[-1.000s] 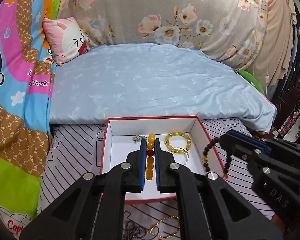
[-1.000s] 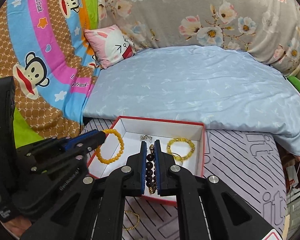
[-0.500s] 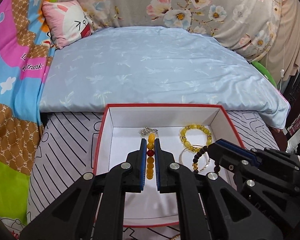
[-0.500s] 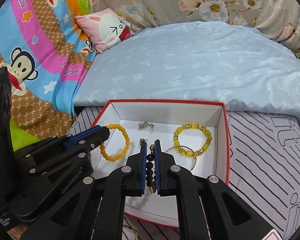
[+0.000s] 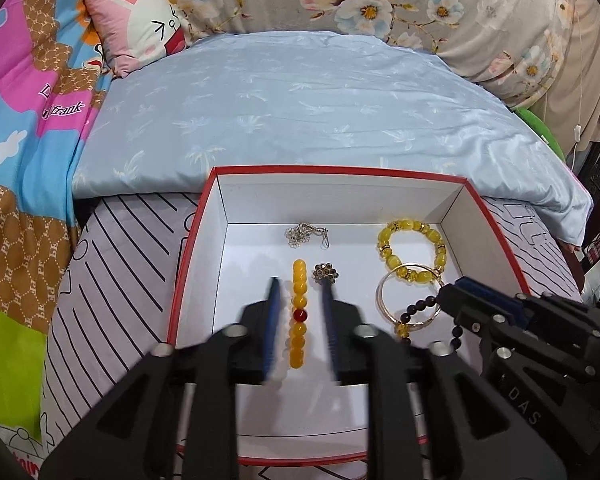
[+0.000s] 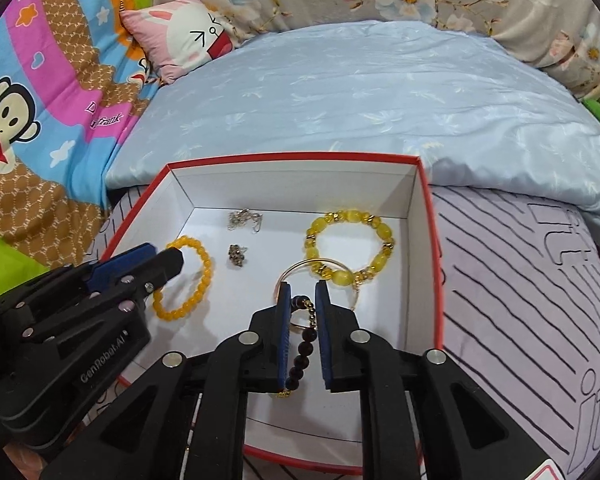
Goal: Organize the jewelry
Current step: 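Carry both bracelets into the red box and open both tools, then withdraw both tools from the box back over the remaining jewelry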
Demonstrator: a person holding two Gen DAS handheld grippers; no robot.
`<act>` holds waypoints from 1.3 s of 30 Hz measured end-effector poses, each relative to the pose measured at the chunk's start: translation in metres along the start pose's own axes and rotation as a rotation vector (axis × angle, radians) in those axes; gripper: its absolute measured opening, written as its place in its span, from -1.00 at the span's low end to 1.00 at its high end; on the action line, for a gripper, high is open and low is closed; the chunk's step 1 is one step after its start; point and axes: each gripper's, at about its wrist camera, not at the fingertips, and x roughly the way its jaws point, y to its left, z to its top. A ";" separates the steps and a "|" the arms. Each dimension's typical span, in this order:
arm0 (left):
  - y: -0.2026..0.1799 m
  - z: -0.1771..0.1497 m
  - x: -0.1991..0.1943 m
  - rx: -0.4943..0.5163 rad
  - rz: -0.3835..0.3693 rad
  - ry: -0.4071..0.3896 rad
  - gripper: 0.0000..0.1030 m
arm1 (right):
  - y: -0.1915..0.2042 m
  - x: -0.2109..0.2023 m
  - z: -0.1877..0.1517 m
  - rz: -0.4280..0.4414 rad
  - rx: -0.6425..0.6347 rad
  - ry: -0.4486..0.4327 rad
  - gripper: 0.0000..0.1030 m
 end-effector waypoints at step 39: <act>0.010 -0.043 -0.087 -0.015 0.033 -0.059 -0.13 | -0.003 -0.107 -0.059 -0.055 0.008 -0.087 -0.37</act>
